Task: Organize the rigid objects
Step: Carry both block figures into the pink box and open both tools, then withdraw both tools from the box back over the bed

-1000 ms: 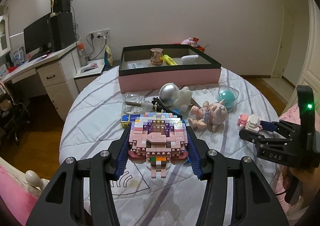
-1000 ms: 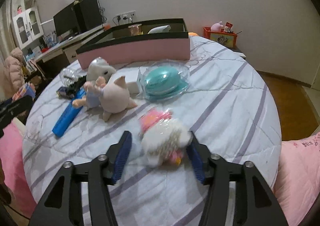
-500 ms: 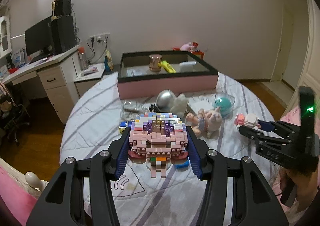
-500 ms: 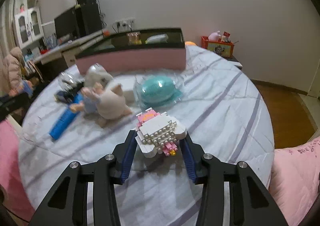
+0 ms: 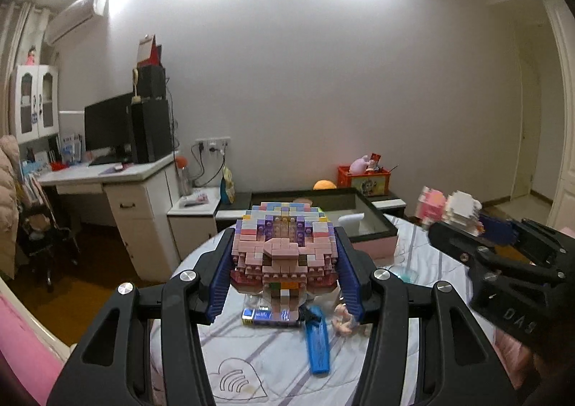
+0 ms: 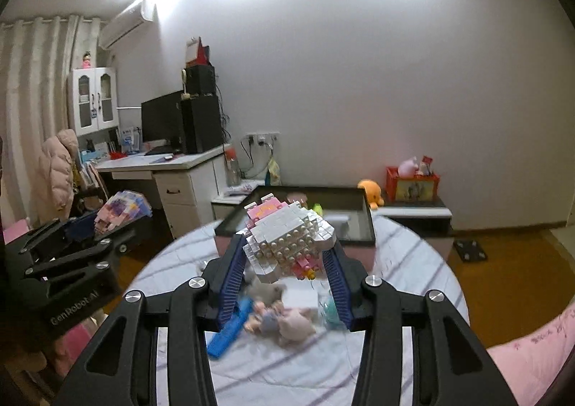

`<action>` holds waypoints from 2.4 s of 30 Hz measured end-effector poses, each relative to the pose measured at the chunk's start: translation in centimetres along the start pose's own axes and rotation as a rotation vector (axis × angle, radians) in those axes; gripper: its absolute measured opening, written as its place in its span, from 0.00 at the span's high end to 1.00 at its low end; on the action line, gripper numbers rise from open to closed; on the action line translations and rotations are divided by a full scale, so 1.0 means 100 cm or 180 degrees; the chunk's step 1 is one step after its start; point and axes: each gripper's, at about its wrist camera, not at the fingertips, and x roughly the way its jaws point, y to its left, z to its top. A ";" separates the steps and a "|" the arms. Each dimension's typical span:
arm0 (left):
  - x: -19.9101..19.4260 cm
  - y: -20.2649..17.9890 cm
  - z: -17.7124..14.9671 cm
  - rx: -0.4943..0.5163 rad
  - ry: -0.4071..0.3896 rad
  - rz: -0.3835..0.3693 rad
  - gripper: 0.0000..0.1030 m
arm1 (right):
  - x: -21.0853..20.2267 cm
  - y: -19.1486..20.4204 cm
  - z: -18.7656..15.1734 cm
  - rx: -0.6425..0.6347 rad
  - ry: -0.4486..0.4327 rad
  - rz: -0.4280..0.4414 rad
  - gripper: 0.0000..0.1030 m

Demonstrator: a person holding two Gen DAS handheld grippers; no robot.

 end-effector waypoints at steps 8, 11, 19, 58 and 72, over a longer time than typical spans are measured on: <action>-0.014 0.001 0.019 0.0038 -0.0230 0.0139 0.49 | -0.004 0.010 0.018 -0.0053 -0.0166 0.0035 0.56; -0.017 0.002 0.021 0.0047 -0.0275 0.0188 0.49 | -0.002 0.014 0.022 -0.0081 -0.0196 0.0050 0.56; -0.010 -0.006 0.027 0.0103 -0.0307 0.0221 0.49 | 0.012 0.013 0.024 -0.0097 -0.0184 0.0104 0.56; 0.308 0.007 -0.010 0.0099 0.1253 -0.0296 0.48 | 0.284 -0.046 -0.012 -0.0387 0.1412 0.0054 0.56; 0.194 0.026 0.036 0.0031 0.0465 0.0082 0.00 | 0.216 -0.041 0.025 -0.0278 0.0904 -0.0204 0.19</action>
